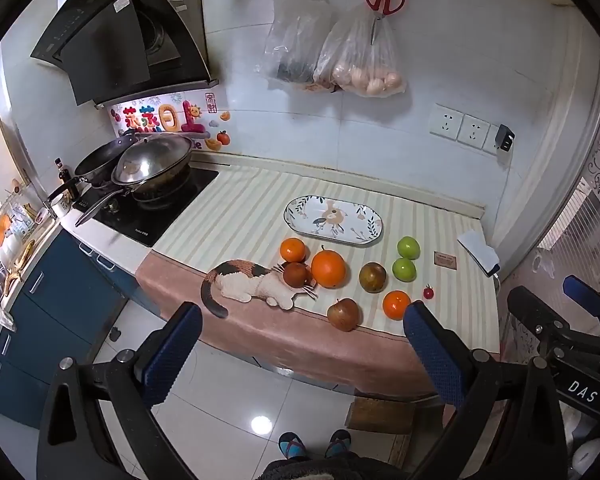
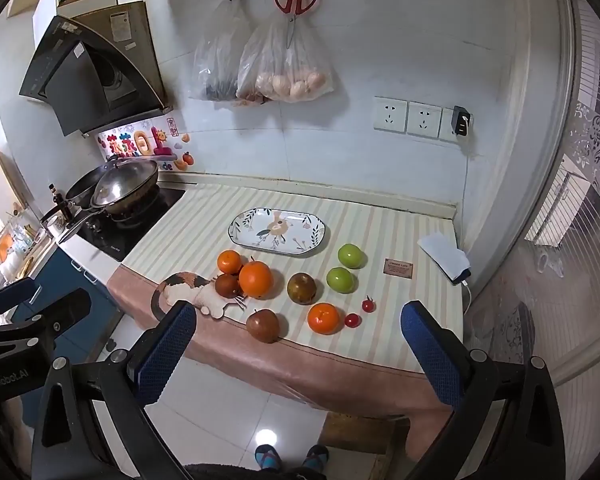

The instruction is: Organize fruits

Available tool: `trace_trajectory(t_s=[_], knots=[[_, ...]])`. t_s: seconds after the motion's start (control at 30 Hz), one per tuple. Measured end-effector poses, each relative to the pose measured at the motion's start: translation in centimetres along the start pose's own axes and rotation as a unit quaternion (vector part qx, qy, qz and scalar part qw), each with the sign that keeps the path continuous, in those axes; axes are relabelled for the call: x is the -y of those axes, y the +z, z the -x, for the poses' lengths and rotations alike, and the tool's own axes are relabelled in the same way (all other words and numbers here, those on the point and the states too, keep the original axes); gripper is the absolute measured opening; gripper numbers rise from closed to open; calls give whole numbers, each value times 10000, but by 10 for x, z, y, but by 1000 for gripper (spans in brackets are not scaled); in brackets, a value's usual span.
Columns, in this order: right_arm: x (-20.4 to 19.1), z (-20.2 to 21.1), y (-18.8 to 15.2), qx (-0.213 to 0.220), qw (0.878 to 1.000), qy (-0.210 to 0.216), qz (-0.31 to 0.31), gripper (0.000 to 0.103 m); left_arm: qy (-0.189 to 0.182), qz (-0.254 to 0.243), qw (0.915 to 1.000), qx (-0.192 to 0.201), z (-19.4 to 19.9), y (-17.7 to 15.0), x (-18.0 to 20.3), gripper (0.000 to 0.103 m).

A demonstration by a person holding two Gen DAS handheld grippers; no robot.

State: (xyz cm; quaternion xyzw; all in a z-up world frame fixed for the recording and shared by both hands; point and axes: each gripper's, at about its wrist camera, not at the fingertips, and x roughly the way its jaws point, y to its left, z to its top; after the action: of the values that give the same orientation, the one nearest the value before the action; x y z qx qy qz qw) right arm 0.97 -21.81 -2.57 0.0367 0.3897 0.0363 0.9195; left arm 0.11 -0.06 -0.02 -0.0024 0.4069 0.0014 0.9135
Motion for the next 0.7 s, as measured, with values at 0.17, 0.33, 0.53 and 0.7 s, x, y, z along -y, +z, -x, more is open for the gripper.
trace_trajectory(t_s=[0.17, 0.33, 0.53, 0.7], knots=[[0, -2, -5, 9, 10000, 21, -15, 103, -8, -18, 10000, 4, 1, 0, -1, 103], [0, 7, 2, 20, 10000, 16, -20, 103, -9, -14, 10000, 21, 1, 0, -1, 103], [-1, 6, 4, 33, 10000, 19, -30, 103, 0, -11, 10000, 29, 2, 1, -2, 103], [1, 7, 4, 44, 10000, 41, -30, 103, 1, -15, 10000, 29, 3, 1, -2, 103]])
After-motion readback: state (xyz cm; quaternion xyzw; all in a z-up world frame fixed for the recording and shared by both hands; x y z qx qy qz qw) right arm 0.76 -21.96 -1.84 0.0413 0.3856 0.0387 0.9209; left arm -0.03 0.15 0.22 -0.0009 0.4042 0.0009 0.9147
